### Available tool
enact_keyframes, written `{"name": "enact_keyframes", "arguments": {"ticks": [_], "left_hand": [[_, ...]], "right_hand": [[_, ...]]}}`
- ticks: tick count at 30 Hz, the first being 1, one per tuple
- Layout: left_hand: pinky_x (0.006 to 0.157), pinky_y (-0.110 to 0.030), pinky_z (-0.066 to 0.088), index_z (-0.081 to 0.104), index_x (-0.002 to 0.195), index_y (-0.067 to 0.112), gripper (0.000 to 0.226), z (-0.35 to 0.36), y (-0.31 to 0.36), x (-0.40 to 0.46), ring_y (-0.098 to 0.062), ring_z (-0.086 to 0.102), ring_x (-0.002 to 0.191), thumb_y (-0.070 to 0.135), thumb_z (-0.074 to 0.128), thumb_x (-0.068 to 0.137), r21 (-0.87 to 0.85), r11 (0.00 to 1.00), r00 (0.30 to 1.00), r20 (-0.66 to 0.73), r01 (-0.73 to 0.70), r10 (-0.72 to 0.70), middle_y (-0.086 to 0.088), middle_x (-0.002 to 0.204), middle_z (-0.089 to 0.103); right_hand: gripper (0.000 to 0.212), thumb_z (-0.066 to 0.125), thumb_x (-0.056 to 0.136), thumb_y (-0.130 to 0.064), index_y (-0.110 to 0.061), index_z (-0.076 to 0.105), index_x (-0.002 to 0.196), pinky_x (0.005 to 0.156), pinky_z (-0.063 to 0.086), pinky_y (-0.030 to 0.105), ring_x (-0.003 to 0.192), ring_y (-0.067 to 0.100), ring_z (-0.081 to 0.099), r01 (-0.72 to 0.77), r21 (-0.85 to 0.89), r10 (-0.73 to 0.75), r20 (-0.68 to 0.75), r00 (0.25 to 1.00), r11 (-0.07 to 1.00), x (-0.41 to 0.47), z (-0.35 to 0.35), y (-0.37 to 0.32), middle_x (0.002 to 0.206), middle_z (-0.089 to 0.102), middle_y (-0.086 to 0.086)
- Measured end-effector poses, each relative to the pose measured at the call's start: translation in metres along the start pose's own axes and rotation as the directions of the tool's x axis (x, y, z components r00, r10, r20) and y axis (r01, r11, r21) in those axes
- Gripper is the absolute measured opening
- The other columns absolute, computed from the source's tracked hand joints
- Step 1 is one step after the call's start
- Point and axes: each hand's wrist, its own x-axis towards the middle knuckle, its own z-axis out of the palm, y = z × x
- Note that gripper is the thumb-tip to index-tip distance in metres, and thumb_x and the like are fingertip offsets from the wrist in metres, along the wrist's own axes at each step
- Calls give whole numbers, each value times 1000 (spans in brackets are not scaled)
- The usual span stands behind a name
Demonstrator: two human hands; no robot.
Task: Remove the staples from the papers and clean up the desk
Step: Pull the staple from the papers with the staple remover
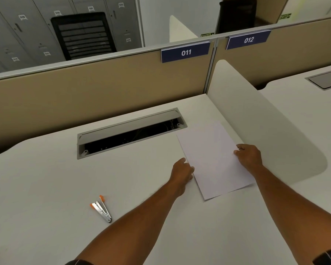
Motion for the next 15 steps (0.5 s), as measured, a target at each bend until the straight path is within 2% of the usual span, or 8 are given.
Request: {"name": "enact_keyframes", "arguments": {"ticks": [2, 4, 6, 7, 8, 9, 11, 15], "left_hand": [[94, -33, 50, 28, 154, 12, 68, 1, 0, 1, -6, 52, 80, -1, 55, 93, 14, 1000, 1000, 15, 1, -1, 6, 106, 58], [96, -32, 50, 26, 155, 14, 70, 1, 0, 1, -5, 54, 84, 1, 56, 93, 23, 1000, 999, 33, -3, 3, 0, 127, 55], [92, -30, 48, 25, 155, 15, 70, 1, 1, 0, -7, 55, 90, 1, 56, 94, 30, 1000, 999, 44, -7, 6, -3, 137, 51], [92, -29, 47, 24, 155, 15, 70, 1, 1, 0, -8, 54, 90, 1, 55, 94, 31, 999, 999, 50, -10, 8, -2, 136, 50], [91, -28, 46, 24, 155, 15, 70, 2, 2, 0, -7, 53, 87, 2, 55, 94, 36, 999, 998, 55, -10, 8, -1, 134, 50], [89, -28, 45, 23, 156, 15, 71, 2, 2, 0, -5, 51, 82, 2, 55, 94, 41, 999, 998, 59, -10, 8, -1, 133, 49], [88, -28, 43, 22, 156, 15, 71, 2, 1, -1, -5, 47, 76, 3, 55, 95, 60, 998, 998, 68, -16, 11, 0, 131, 48], [87, -29, 42, 21, 155, 14, 70, -1, -1, 0, -4, 46, 76, 3, 55, 95, 89, 996, 997, 75, -21, 14, 10, 109, 56]], "right_hand": [[11, 62, 81, -15, -7, 70, 80, 76, 46, 35, 87, 34, 60, 28, -45, -28, -3, 1000, 999, 1, 2, 2, 82, 67, 15], [30, 59, 78, -16, -16, 38, 57, 57, 32, 32, 67, 27, 44, 63, -88, -63, -1, 998, 994, 4, 8, 7, 58, 42, 2], [45, 60, 83, -14, -24, 25, 57, 63, 29, 30, 72, 24, 40, 90, -130, -93, -13, 996, 987, 6, 13, 11, 60, 33, -7], [41, 60, 85, -15, -28, 33, 57, 69, 32, 29, 77, 28, 47, 92, -151, -93, -5, 996, 984, 5, 13, 10, 65, 42, -6], [25, 61, 87, -16, -26, 53, 65, 75, 38, 30, 89, 33, 56, 69, -171, -72, -9, 997, 983, 6, 15, 11, 78, 57, 3], [8, 61, 88, -18, -17, 69, 88, 85, 43, 33, 106, 35, 59, 79, -190, -79, 6, 997, 979, 5, 16, 11, 99, 66, 13], [38, 61, 90, -18, -3, 62, 125, 100, 41, 35, 123, 35, 53, 60, -185, -58, 12, 998, 981, 4, 18, 12, 128, 60, 18], [42, 62, 89, -16, -1, 58, 128, 102, 39, 39, 124, 36, 51, 106, -200, -106, 10, 994, 974, -1, 20, 13, 131, 58, 20]]}}
